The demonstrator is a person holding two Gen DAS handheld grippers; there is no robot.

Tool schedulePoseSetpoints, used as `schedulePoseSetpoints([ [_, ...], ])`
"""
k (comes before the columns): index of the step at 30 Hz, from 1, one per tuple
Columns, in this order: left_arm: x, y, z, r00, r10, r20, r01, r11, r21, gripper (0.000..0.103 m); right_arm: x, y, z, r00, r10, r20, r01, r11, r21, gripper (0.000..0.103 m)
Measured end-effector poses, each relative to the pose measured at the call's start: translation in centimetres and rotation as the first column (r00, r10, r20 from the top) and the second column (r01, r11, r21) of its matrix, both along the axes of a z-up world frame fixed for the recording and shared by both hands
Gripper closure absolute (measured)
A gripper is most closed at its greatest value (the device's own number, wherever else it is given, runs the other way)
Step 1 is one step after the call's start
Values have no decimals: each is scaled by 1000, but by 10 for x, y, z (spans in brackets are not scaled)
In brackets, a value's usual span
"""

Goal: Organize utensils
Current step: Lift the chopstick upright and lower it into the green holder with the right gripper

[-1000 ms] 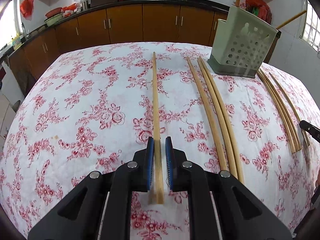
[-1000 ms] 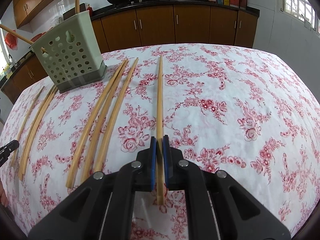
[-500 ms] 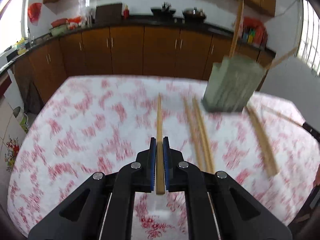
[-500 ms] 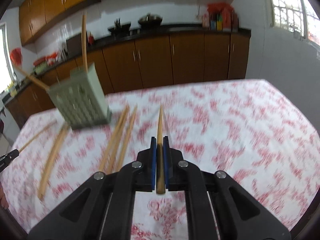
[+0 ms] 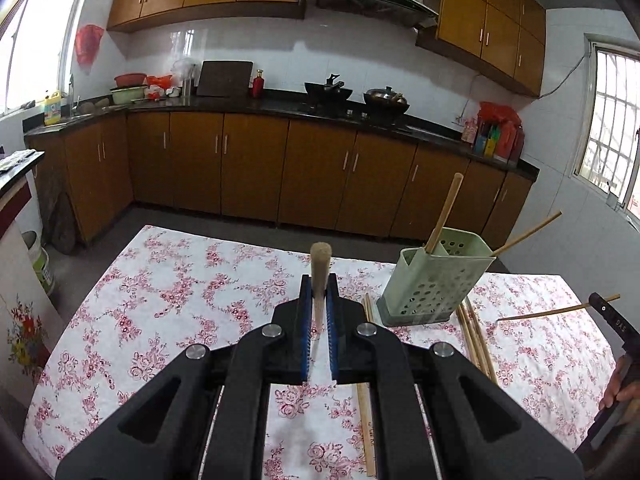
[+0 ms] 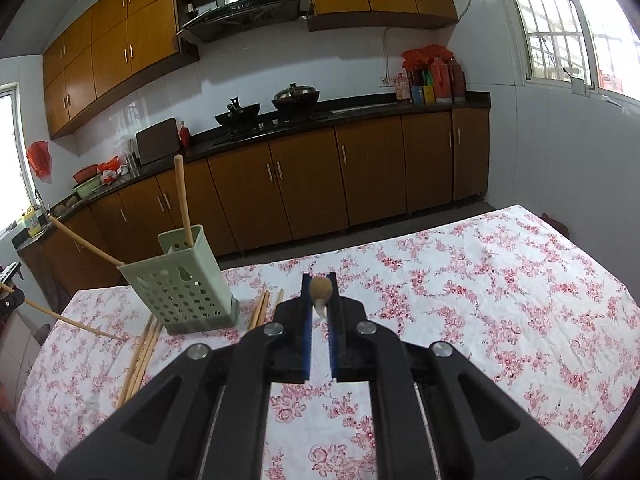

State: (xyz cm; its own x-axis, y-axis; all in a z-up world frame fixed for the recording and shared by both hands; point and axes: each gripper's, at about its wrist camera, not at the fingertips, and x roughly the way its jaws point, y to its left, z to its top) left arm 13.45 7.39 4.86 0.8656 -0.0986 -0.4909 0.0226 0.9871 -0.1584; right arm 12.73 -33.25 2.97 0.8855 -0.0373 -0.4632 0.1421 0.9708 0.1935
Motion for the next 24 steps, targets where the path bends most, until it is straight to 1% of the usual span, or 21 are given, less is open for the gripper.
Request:
schedulePoseSetpoints([
  [4, 1, -1, 0, 1000, 2, 0, -2, 1000, 4, 96, 1, 3, 6, 1000, 6, 12, -6, 1000, -7, 95],
  [6, 1, -3, 5, 1000, -7, 10, 7, 1000, 5, 96, 1, 5, 13, 999, 20, 25, -19, 1000, -8, 96],
  [9, -3, -9, 20, 998, -33, 46, 32, 999, 30, 96, 0, 10, 33, 997, 46, 60, -45, 999, -14, 96],
  [13, -8, -19, 41, 993, -86, 82, 83, 996, 34, 96, -3, 16, 65, 991, 92, 102, -92, 996, -3, 96],
  [16, -11, -26, 55, 987, -110, 116, 107, 994, 31, 96, -4, 22, 88, 980, 135, 146, -141, 990, 28, 96],
  [18, -13, -33, 66, 982, -126, 141, 125, 992, 16, 96, -3, 27, 100, 971, 161, 175, -171, 984, 43, 96],
  [24, -16, -59, 93, 960, -161, 229, 169, 986, -14, 96, 2, 47, 128, 945, 197, 263, -215, 976, 41, 96],
])
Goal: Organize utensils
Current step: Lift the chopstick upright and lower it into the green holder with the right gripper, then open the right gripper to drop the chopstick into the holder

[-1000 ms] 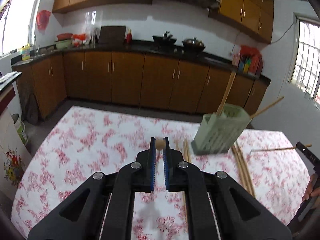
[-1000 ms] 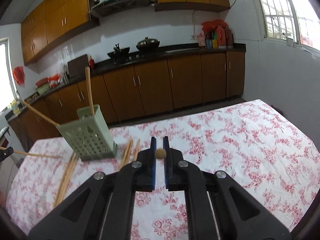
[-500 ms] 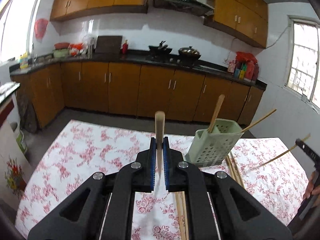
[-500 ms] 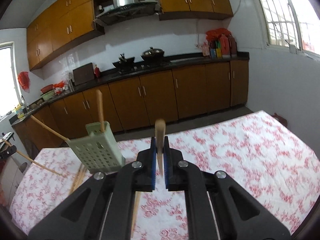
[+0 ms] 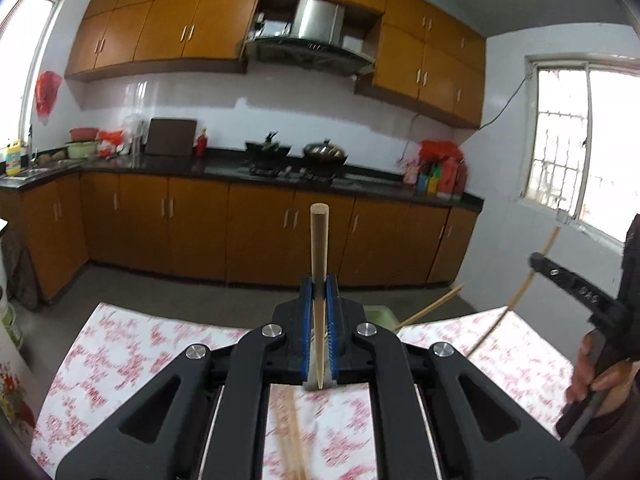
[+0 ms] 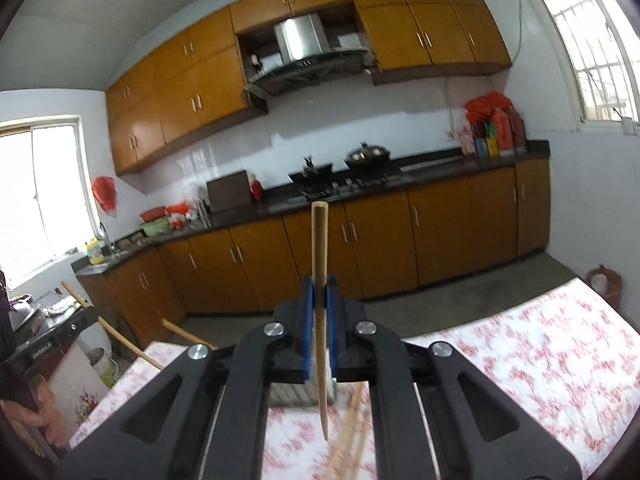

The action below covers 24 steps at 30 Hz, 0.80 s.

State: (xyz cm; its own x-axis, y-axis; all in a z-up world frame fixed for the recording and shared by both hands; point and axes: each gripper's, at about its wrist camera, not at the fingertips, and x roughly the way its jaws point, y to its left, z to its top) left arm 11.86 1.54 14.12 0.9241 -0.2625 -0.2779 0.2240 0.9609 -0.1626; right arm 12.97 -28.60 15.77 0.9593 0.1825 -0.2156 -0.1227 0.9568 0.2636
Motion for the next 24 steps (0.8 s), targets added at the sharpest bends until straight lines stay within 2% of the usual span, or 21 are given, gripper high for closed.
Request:
schedulePoseSetpoints([
  [6, 23, -20, 19, 997, 29, 73, -26, 999, -40, 96, 23, 13, 19, 996, -19, 83, 15, 999, 51, 96],
  [10, 42, -26, 22, 991, 76, 109, -71, 996, -47, 96, 45, 19, 22, 992, -56, 115, 51, 998, 45, 96],
  [18, 74, -28, -5, 994, 95, 54, -91, 993, -79, 96, 94, 31, -3, 990, -92, 110, 89, 995, 39, 96],
  [24, 79, -34, -22, 997, 75, 21, -73, 996, -58, 96, 110, 44, -21, 995, -66, 76, 66, 998, 10, 96],
])
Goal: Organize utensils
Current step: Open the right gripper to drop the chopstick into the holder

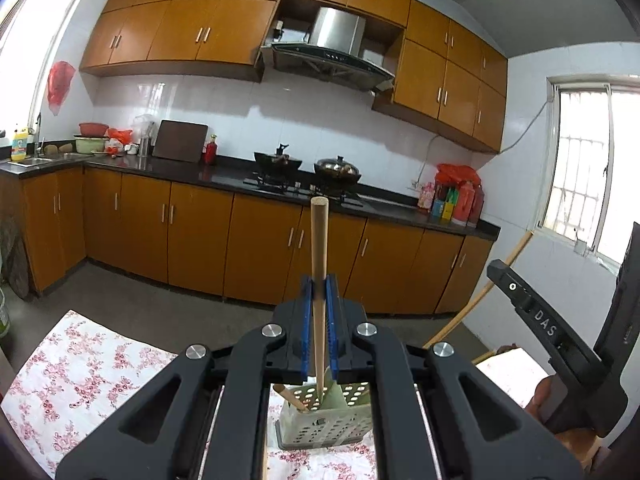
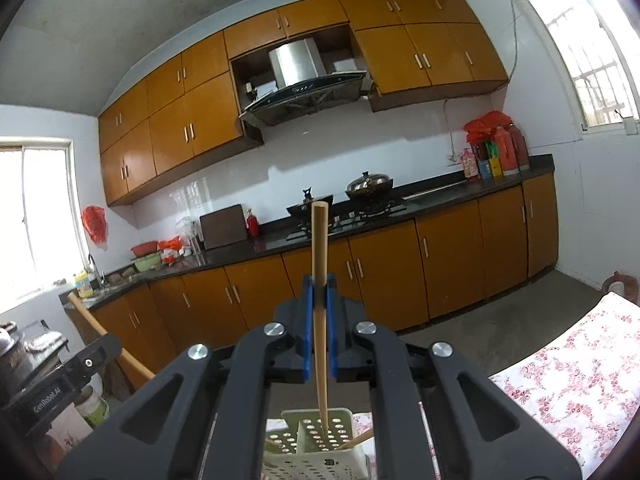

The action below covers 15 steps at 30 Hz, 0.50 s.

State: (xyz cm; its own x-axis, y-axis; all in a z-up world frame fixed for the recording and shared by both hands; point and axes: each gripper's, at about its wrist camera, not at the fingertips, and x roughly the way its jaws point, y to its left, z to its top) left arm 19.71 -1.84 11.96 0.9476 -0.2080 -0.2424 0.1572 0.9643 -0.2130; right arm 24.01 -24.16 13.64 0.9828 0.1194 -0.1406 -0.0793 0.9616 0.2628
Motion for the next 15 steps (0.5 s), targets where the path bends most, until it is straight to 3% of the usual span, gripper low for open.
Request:
schedulePoseSetpoints([
  [12, -5, 1, -2, 999, -13, -46, 14, 1000, 12, 93, -27, -12, -10, 999, -28, -34, 27, 1000, -14, 78],
  [15, -9, 3, 4, 999, 2, -40, -2, 1000, 4, 81, -44, -22, -11, 998, -45, -36, 44, 999, -18, 74],
])
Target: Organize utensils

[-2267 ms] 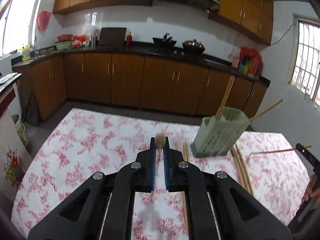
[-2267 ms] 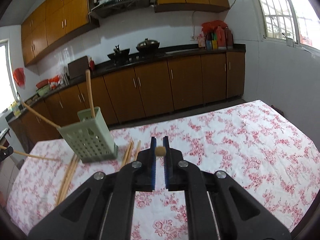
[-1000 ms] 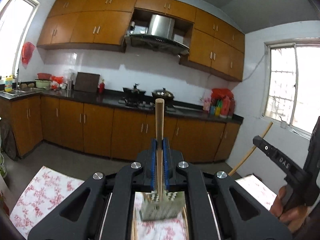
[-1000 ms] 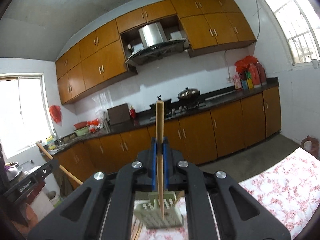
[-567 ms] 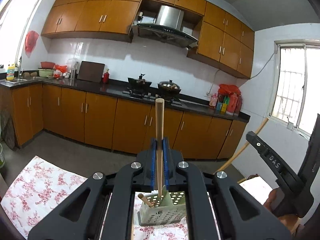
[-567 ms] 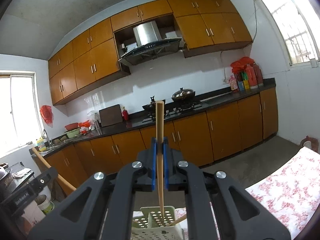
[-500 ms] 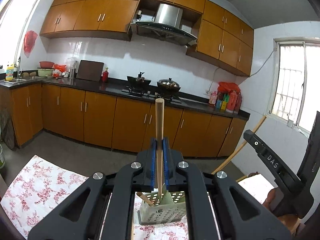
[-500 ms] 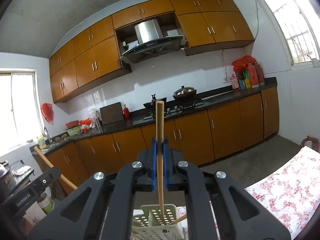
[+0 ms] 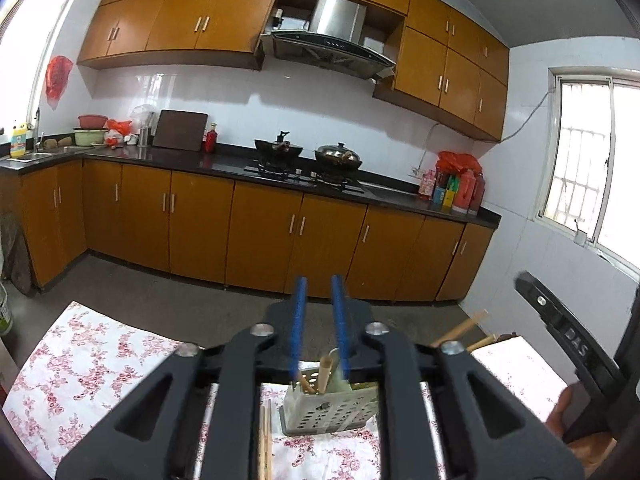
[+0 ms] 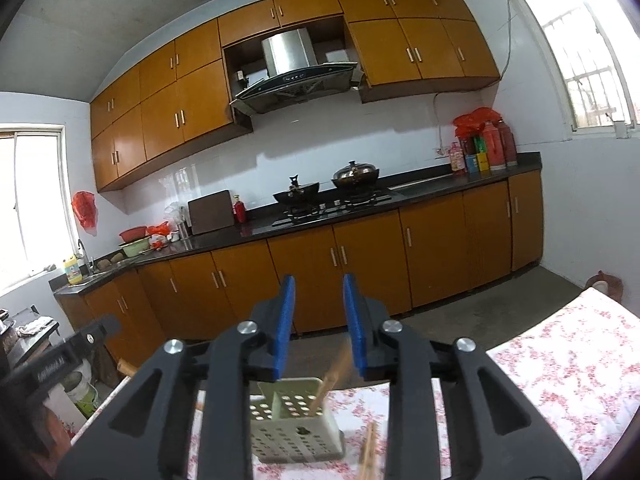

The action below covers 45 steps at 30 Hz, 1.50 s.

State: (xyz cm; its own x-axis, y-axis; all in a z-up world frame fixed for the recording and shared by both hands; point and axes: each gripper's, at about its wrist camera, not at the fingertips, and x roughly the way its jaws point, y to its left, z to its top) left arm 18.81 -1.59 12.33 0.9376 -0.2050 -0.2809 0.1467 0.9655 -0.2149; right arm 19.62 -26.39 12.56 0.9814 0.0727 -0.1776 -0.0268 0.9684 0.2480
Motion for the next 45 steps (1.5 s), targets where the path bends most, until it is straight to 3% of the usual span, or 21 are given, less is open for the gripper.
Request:
schedulePoseSetpoints([
  [1, -3, 2, 1, 1000, 6, 4, -6, 1000, -4, 75, -5, -3, 0, 1000, -2, -2, 2, 1000, 0, 73],
  [7, -20, 15, 6, 1000, 25, 10, -25, 1000, -13, 73, -39, -25, -16, 998, -32, -47, 32, 999, 4, 67],
  [12, -34, 31, -3, 999, 36, -16, -37, 999, -27, 73, -49, -42, -55, 984, -54, -170, 56, 998, 8, 67],
  [19, -49, 53, -42, 993, 82, -90, -80, 996, 32, 73, -37, -38, -139, 907, -24, -421, 24, 1000, -6, 67],
  [25, -42, 73, -97, 963, 128, -237, -112, 990, 80, 73, -22, -13, -195, 812, 59, -581, -61, 998, 15, 70],
  [33, -37, 78, -147, 921, 135, -364, -97, 988, 120, 73, -11, 11, -227, 757, 40, -652, -99, 994, -55, 76],
  [37, -39, 73, -163, 913, 102, -396, -56, 990, 128, 73, -10, 9, -231, 754, -14, -657, -85, 989, -118, 95],
  [42, -36, 58, -181, 892, 30, -452, 26, 993, 116, 73, -9, -39, -229, 734, -145, -664, 95, 989, -111, 95],
  [45, -33, 50, -193, 874, -3, -486, 60, 993, 102, 73, -12, -66, -229, 722, -165, -672, 165, 984, -65, 95],
])
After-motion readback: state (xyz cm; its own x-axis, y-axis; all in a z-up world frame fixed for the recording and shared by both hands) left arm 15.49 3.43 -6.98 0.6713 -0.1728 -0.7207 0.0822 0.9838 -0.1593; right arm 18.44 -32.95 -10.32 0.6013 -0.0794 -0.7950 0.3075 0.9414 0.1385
